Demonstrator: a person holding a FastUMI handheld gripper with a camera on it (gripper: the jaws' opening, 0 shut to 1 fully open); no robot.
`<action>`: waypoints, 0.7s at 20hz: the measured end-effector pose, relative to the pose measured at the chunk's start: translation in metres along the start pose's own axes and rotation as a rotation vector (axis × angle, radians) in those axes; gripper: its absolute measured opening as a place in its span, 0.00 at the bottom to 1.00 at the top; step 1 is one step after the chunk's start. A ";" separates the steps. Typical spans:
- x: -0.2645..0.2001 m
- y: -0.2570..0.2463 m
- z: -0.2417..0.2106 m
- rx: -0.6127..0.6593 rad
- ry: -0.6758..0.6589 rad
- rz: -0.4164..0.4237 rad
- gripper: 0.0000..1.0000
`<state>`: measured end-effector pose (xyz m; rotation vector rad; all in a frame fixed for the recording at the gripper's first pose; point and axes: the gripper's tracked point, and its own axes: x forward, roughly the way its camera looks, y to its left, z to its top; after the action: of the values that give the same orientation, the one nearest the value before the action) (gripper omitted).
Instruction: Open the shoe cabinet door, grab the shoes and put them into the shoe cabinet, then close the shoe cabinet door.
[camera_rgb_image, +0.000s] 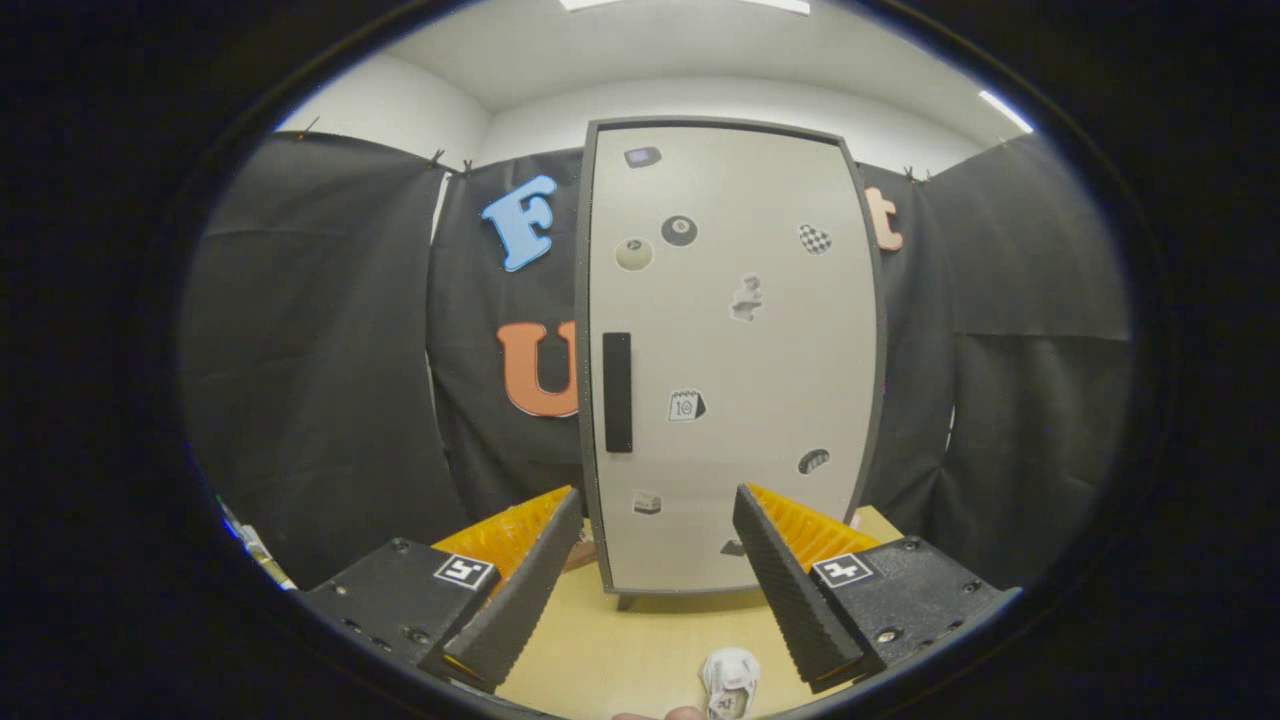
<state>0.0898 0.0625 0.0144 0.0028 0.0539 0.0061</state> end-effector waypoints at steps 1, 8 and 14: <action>0.007 0.002 0.005 -0.005 -0.005 -0.002 1.00; 0.061 0.018 0.035 -0.001 -0.026 0.007 1.00; 0.102 0.031 0.053 -0.021 -0.037 0.015 1.00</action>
<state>0.1944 0.0943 0.0617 -0.0172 0.0172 0.0214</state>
